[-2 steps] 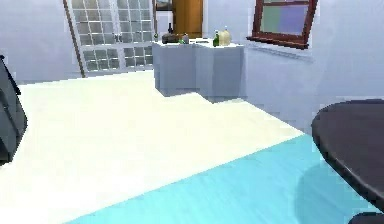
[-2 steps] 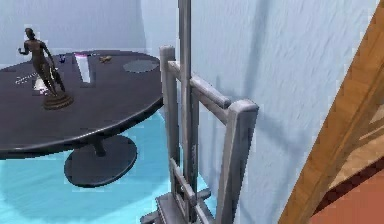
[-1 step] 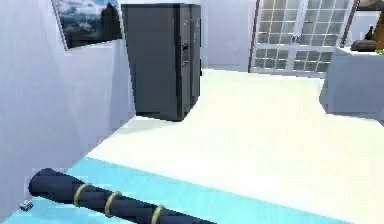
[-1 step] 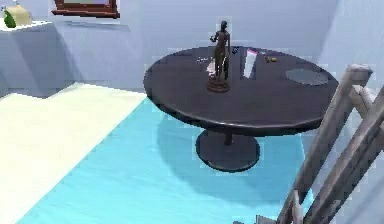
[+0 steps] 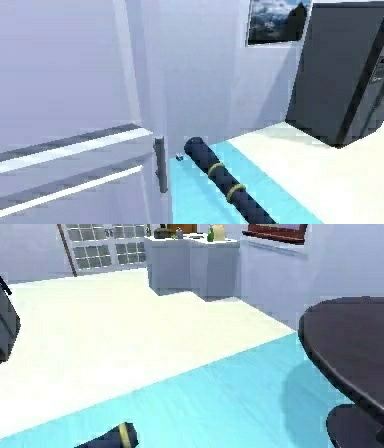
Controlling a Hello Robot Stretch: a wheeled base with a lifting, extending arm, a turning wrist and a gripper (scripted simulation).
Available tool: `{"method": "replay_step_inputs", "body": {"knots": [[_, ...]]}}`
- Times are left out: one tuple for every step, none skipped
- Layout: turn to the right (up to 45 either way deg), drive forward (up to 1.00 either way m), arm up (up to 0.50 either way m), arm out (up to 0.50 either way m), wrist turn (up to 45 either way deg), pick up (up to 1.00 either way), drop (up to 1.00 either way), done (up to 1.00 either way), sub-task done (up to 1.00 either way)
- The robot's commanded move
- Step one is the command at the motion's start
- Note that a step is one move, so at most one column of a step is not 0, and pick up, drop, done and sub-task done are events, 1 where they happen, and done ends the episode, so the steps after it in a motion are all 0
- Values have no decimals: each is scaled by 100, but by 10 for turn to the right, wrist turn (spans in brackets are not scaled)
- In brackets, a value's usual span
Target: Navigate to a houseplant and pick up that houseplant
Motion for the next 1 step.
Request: {"method": "replay_step_inputs", "body": {"knots": [[-450,0,0,0,0,0,0,0,0]]}}
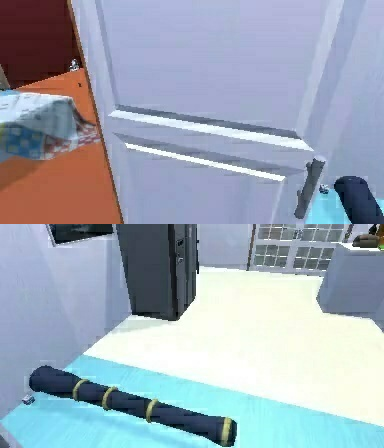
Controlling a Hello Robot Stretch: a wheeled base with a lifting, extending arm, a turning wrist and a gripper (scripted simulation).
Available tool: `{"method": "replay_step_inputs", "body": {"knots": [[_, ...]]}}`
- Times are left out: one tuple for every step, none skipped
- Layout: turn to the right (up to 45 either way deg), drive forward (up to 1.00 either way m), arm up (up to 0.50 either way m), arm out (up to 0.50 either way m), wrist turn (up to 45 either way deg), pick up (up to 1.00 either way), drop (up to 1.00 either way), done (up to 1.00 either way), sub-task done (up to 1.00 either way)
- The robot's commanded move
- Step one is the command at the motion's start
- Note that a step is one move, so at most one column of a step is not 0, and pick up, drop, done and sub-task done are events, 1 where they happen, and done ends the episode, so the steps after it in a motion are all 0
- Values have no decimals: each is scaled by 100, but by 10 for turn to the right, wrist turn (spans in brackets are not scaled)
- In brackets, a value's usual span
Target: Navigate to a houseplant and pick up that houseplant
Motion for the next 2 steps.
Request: {"method": "replay_step_inputs", "body": {"knots": [[-270,0,0,0,0,0,0,0,0],[0,20,0,0,0,0,0,0,0]]}}
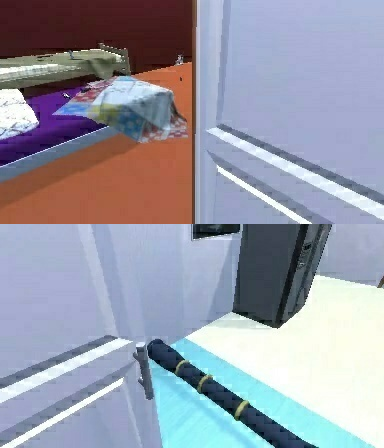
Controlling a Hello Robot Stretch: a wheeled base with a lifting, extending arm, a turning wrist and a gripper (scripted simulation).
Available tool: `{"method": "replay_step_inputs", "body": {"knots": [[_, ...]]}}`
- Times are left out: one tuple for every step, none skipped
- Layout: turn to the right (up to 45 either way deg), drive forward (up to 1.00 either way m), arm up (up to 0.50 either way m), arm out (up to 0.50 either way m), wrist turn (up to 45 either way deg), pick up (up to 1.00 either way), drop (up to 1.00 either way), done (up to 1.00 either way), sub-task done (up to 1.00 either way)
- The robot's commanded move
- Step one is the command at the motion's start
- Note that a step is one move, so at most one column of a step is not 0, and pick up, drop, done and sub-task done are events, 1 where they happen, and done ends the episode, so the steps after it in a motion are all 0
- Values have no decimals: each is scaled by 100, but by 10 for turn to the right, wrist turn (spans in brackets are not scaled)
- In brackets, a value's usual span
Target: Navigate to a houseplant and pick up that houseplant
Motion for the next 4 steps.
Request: {"method": "replay_step_inputs", "body": {"knots": [[450,0,0,0,0,0,0,0,0],[450,0,0,0,0,0,0,0,0],[450,0,0,0,0,0,0,0,0],[330,0,0,0,0,0,0,0,0]]}}
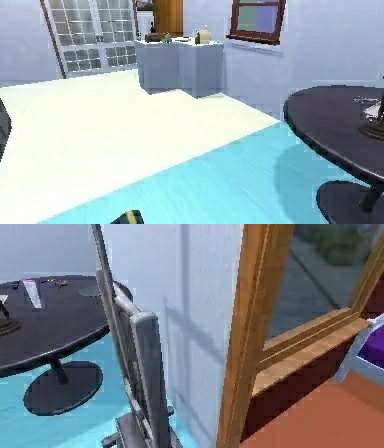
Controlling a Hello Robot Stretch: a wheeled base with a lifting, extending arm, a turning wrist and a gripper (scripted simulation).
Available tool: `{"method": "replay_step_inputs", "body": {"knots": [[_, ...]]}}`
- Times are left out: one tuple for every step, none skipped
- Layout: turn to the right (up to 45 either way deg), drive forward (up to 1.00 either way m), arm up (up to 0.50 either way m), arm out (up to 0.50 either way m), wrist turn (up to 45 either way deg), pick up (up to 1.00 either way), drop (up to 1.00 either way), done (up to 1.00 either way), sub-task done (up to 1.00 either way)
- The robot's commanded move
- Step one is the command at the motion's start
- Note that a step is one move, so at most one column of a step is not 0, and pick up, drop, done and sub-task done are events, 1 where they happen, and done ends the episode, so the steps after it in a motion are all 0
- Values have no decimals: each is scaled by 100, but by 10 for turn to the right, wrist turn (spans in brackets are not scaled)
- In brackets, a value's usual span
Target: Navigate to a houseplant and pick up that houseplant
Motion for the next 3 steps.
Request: {"method": "replay_step_inputs", "body": {"knots": [[0,100,0,0,0,0,0,0,0],[180,0,0,0,0,0,0,0,0],[0,5,0,0,0,0,0,0,0]]}}
